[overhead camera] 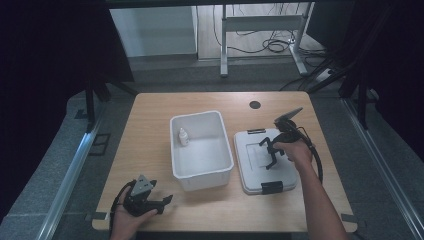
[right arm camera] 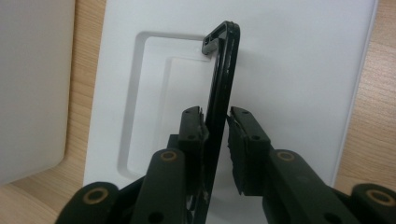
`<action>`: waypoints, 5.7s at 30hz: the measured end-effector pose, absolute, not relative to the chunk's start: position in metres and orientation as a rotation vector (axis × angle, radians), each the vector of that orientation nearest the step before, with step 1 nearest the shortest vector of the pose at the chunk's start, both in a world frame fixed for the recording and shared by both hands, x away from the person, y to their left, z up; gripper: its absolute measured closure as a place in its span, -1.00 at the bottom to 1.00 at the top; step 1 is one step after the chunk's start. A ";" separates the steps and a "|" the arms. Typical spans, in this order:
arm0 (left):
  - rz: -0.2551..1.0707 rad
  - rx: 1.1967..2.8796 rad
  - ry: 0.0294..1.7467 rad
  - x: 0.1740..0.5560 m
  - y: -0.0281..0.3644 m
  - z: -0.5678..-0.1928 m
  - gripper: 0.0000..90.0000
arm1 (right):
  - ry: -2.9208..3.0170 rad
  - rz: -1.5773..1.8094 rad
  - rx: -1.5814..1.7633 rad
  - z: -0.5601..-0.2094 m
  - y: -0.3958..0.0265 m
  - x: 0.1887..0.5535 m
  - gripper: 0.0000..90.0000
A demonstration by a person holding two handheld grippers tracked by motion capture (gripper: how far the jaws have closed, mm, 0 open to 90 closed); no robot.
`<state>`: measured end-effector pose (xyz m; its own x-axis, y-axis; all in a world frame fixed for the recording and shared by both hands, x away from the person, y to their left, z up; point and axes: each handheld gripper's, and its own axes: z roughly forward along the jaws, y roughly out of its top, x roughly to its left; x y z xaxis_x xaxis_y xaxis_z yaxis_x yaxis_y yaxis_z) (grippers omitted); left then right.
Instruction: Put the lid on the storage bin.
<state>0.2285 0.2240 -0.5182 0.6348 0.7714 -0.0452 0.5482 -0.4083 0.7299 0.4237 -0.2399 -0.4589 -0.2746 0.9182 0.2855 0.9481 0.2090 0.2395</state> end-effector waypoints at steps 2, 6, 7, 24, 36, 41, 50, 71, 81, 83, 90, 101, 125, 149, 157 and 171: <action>0.388 2.121 1.027 0.229 0.224 -0.518 -0.58 | -2.378 -0.573 -1.840 -0.460 -0.239 0.424 0.76; 0.381 2.125 1.025 0.229 0.224 -0.519 -0.58 | -2.349 -0.573 -1.855 -0.460 -0.238 0.425 0.81; 0.377 2.131 1.023 0.229 0.224 -0.520 -0.58 | -2.336 -0.572 -1.857 -0.460 -0.239 0.426 0.82; 0.365 2.156 1.017 0.229 0.223 -0.522 -0.58 | -2.198 -0.602 -1.988 -0.455 -0.240 0.424 0.90; 0.365 2.161 1.020 0.229 0.225 -0.523 -0.58 | -2.264 -0.656 -1.953 -0.417 -0.240 0.417 0.90; 0.364 2.161 1.022 0.229 0.225 -0.523 -0.58 | -2.264 -0.677 -1.976 -0.394 -0.243 0.414 0.90; 0.366 2.169 1.020 0.229 0.224 -0.524 -0.58 | -2.270 -0.738 -1.996 -0.351 -0.243 0.411 0.90; 0.368 2.161 1.013 0.228 0.222 -0.521 -0.58 | -2.205 -0.820 -2.000 -0.312 -0.228 0.413 0.90; 0.363 2.168 1.018 0.228 0.221 -0.523 -0.58 | -2.251 -0.848 -1.927 -0.293 -0.204 0.413 0.90; 0.365 2.172 1.017 0.228 0.221 -0.523 -0.58 | -2.259 -0.856 -1.915 -0.287 -0.198 0.414 0.90; 0.361 2.163 1.016 0.228 0.222 -0.522 -0.58 | -2.291 -0.852 -1.875 -0.282 -0.177 0.415 0.90; 0.361 2.166 1.011 0.228 0.222 -0.522 -0.58 | -2.280 -0.834 -1.859 -0.283 -0.149 0.418 0.90; 0.366 2.192 1.000 0.229 0.221 -0.525 -0.58 | -2.265 -0.781 -1.786 -0.307 -0.088 0.421 0.90; 0.356 2.188 0.991 0.231 0.221 -0.525 -0.58 | -2.229 -0.777 -1.764 -0.323 -0.059 0.414 0.90; 0.354 2.184 0.984 0.231 0.222 -0.524 -0.58 | -2.195 -0.800 -1.772 -0.322 -0.052 0.413 0.90; 0.352 2.193 0.978 0.231 0.221 -0.525 -0.58 | -2.115 -0.841 -1.829 -0.331 -0.046 0.415 0.90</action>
<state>0.2313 0.2206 -0.5245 0.6781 0.7342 -0.0339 0.5441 -0.4704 0.6948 0.4147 -0.0463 -0.3314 -0.2006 0.8331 0.5155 0.9596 0.0611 0.2747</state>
